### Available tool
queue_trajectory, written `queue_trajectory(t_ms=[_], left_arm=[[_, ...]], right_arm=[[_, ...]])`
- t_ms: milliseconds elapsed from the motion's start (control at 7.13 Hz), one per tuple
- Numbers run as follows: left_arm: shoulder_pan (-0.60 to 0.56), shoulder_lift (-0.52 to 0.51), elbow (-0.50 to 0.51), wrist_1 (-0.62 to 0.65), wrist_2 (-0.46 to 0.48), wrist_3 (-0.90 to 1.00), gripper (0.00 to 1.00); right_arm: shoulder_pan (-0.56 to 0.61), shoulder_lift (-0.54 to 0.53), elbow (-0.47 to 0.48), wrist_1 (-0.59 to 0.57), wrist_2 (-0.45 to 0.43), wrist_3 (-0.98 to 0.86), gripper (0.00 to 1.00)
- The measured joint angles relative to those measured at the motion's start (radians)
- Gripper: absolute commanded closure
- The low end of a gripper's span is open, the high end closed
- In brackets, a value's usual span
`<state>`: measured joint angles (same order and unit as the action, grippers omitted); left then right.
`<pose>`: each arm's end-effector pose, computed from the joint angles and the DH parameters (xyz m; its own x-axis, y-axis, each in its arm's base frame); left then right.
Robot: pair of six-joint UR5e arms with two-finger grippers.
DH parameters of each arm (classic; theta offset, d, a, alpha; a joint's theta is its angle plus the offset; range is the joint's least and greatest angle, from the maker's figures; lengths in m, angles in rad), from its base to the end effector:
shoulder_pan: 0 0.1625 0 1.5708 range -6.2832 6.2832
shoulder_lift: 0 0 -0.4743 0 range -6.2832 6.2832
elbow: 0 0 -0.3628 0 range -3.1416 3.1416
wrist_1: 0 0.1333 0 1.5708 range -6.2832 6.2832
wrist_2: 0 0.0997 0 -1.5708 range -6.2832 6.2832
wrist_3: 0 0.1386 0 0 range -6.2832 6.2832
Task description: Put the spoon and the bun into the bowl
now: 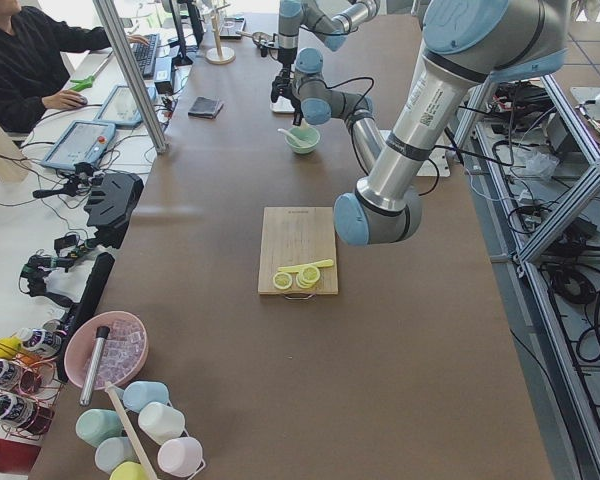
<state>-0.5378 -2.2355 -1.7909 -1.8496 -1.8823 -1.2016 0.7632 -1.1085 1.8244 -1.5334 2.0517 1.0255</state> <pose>0.5401 -0.4279 0.2158 0.4059 0.1578 -0.9002 0.1066 0.9701 0.2182 -0.4161 -0.4938 0.3703 0.6499 -0.0147 0.7598 -0.0551 0.9963 0.0663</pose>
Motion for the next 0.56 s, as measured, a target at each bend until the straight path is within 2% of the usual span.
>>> queue_trajectory(t_ms=[140,280,421,561], left_arm=[[0.023,-0.023,0.044,-0.025,0.046,-0.017,1.00],[0.032,-0.032,0.108,-0.094,0.073,-0.023,0.74],[0.035,-0.037,0.160,-0.154,0.090,-0.026,0.23],[0.038,-0.048,0.185,-0.181,0.099,-0.039,0.03]], right_arm=[[0.021,-0.029,0.005,0.004,0.021,-0.098,0.00],[0.033,-0.043,0.010,0.006,0.031,-0.156,0.00],[0.043,-0.051,0.015,0.007,0.031,-0.173,0.00],[0.051,-0.060,0.015,0.007,0.027,-0.180,0.00]])
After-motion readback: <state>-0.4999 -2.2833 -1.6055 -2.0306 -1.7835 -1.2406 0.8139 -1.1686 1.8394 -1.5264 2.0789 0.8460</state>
